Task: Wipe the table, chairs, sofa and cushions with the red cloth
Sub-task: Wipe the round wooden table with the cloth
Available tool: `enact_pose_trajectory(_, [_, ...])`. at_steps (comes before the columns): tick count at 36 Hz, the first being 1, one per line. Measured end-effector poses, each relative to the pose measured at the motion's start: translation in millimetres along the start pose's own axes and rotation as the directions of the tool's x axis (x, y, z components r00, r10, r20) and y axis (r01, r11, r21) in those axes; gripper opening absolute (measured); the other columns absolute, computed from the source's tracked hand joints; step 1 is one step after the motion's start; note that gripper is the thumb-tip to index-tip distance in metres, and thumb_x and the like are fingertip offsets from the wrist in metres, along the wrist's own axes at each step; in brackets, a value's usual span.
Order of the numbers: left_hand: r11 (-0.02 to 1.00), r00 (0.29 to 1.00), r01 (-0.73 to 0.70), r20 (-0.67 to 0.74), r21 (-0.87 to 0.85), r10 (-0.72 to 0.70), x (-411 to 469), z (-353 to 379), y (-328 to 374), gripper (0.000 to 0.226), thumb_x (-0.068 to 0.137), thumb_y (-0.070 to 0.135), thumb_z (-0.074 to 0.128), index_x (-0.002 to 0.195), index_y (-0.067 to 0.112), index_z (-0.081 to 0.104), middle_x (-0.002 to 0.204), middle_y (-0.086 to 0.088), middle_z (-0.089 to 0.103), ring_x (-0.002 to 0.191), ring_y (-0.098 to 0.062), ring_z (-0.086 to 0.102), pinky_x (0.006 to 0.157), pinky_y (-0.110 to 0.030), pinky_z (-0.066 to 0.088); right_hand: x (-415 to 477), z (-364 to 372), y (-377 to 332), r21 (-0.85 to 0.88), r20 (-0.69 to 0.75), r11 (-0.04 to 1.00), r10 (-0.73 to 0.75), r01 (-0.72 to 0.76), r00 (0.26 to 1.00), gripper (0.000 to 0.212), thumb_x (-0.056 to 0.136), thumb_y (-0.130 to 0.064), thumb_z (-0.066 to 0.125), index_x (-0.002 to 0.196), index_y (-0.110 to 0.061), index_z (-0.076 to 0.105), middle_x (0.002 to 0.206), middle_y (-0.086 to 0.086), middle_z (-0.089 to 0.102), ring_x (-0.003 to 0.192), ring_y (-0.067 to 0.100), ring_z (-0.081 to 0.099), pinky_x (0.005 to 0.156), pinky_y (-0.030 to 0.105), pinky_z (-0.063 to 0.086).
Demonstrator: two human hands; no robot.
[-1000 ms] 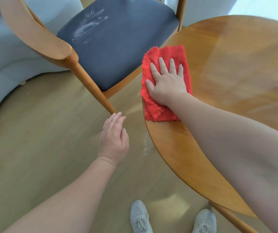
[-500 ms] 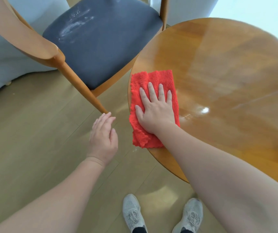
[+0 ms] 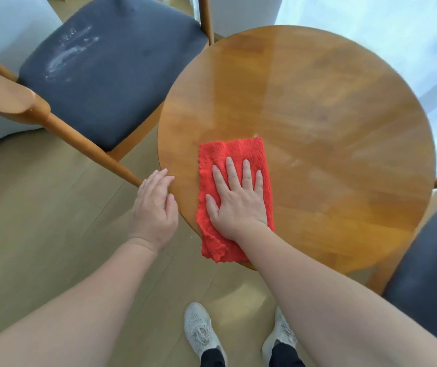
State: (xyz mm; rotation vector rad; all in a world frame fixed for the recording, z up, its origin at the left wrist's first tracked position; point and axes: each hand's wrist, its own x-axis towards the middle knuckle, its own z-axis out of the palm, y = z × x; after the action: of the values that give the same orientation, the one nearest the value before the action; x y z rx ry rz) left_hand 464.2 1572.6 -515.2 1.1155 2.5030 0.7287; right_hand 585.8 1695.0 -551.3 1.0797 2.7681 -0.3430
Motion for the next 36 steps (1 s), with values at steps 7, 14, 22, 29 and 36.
enact_pose_trajectory(7, [0.997,0.996,-0.080,0.037,-0.015,0.080,3,12,29,0.038,0.094,0.009,0.041,0.130,0.003,0.053,0.144,-0.009,0.044,0.139,-0.021,0.031,0.117,-0.039,0.020,-28,-2,22,0.016,0.026,1.000,0.024,-0.025,0.999,0.068,0.091,-0.058,0.014,0.153,-0.031,0.008,0.162,0.000,-0.002,0.146,0.034,-0.011,0.114,0.052,-0.015])
enact_pose_trajectory(14, [0.986,0.982,-0.164,0.093,-0.008,0.164,5,22,53,0.039,0.094,0.011,0.041,0.131,0.005,0.052,0.144,-0.008,0.043,0.139,-0.019,0.030,0.118,-0.035,0.016,-49,0,45,0.011,0.036,0.998,0.062,-0.063,0.997,0.067,0.091,-0.059,0.015,0.152,-0.032,0.009,0.162,0.000,0.000,0.147,0.034,-0.009,0.116,0.053,-0.011])
enact_pose_trajectory(22, [0.980,0.973,-0.199,0.114,-0.012,0.199,0,30,74,0.037,0.096,0.007,0.044,0.131,0.006,0.052,0.145,-0.006,0.042,0.140,-0.016,0.028,0.118,-0.033,0.014,-74,-4,90,-0.004,0.061,0.994,0.110,-0.110,0.992,0.069,0.090,-0.060,0.018,0.153,-0.030,0.011,0.162,0.001,0.003,0.147,0.034,-0.006,0.116,0.051,-0.010])
enact_pose_trajectory(29, [0.976,0.967,-0.217,0.137,0.006,0.214,-3,35,87,0.037,0.097,0.011,0.041,0.133,0.008,0.050,0.146,-0.003,0.041,0.140,-0.013,0.026,0.117,-0.025,0.009,-84,-13,148,-0.033,0.057,0.972,0.234,-0.233,0.970,0.074,0.088,-0.062,0.013,0.154,-0.028,0.008,0.162,0.004,-0.001,0.148,0.032,-0.007,0.118,0.047,-0.007])
enact_pose_trajectory(36, [0.960,0.947,-0.280,0.164,-0.003,0.277,-14,40,103,0.038,0.094,0.010,0.043,0.130,0.006,0.053,0.145,-0.006,0.044,0.139,-0.016,0.029,0.117,-0.027,0.012,-87,-25,188,-0.050,0.113,0.964,0.265,-0.261,0.958,0.079,0.087,-0.070,0.001,0.152,-0.028,-0.009,0.160,0.007,-0.016,0.147,0.031,-0.015,0.119,0.047,-0.003])
